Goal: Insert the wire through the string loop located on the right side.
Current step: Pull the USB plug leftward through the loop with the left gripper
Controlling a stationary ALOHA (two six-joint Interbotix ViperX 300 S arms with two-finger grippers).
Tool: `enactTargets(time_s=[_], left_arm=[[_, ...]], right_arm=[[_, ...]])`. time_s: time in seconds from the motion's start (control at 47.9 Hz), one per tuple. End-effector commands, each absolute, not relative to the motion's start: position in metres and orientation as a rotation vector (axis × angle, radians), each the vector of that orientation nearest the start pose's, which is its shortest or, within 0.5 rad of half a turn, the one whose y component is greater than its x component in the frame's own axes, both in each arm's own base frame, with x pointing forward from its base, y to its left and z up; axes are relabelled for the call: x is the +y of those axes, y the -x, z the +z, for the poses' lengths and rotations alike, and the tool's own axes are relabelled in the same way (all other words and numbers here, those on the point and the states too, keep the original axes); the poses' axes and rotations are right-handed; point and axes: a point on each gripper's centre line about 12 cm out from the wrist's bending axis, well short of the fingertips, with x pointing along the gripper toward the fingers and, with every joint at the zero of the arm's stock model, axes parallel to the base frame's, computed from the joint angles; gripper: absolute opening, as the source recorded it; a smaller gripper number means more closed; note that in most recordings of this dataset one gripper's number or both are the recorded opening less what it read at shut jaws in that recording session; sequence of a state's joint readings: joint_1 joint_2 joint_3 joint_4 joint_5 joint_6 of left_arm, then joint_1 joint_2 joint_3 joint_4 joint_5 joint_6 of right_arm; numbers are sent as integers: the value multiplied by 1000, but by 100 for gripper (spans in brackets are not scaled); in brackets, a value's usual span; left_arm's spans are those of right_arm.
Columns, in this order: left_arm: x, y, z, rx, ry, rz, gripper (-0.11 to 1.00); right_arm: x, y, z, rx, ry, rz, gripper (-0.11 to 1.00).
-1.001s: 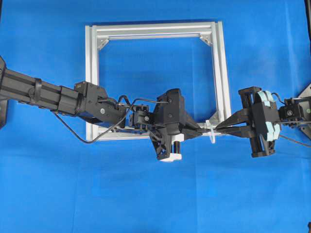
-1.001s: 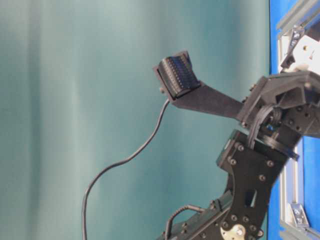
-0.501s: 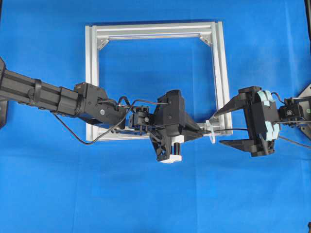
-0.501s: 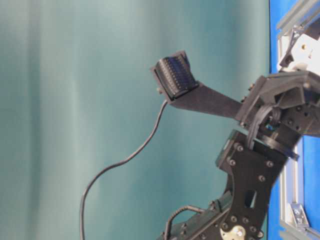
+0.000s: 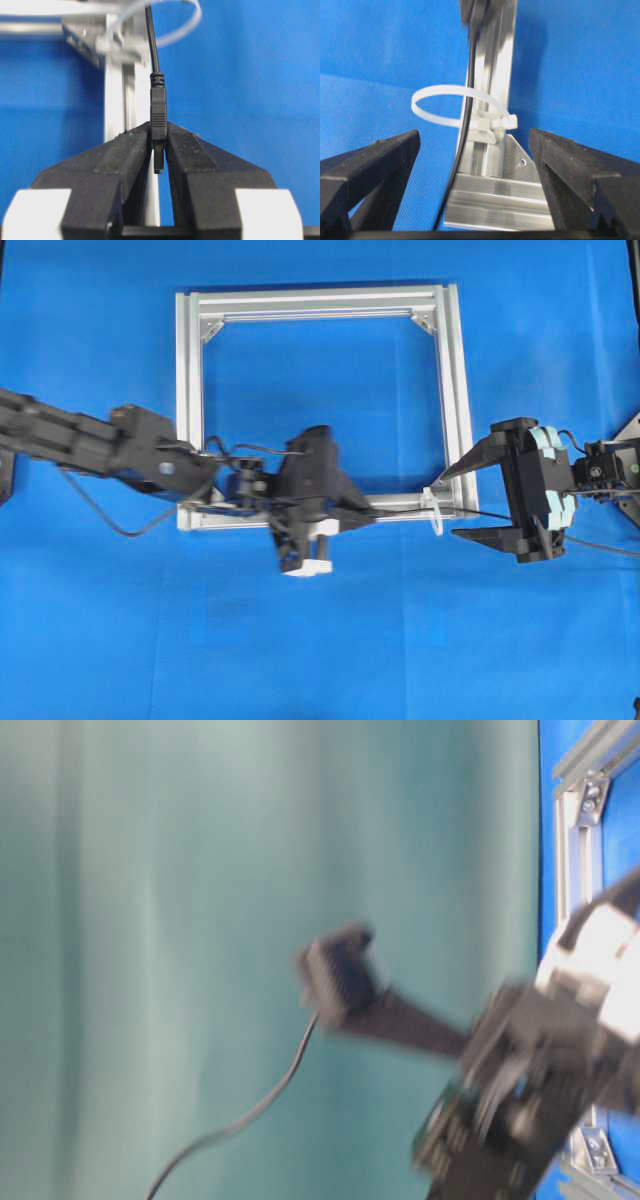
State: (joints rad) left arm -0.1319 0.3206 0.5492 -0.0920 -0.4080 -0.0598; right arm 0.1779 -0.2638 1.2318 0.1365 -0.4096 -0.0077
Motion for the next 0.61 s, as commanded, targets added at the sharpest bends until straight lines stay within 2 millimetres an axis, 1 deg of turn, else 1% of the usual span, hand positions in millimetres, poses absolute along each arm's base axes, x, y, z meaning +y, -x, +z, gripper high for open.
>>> enactTargets(time_s=[0.0, 0.104, 0.188, 0.396, 0.438, 0.584], left_arm=[[-58, -428, 140, 401, 104, -77, 7], [-57, -400, 144, 394, 112, -82, 7], [-56, -374, 139, 422, 109, -87, 7], [-53, -329, 125, 493, 131, -85, 7], [-52, -317, 121, 512, 146, -81, 7], [-53, -286, 115, 542, 192, -85, 7]], right_arm=[[38, -252, 129, 538, -52, 88, 96], [38, -252, 129, 538, -50, 89, 96], [38, -252, 129, 538, -50, 89, 96], [38, -252, 129, 540, -50, 89, 96], [38, -252, 129, 540, -50, 89, 96], [39, -251, 128, 544, -49, 90, 96]])
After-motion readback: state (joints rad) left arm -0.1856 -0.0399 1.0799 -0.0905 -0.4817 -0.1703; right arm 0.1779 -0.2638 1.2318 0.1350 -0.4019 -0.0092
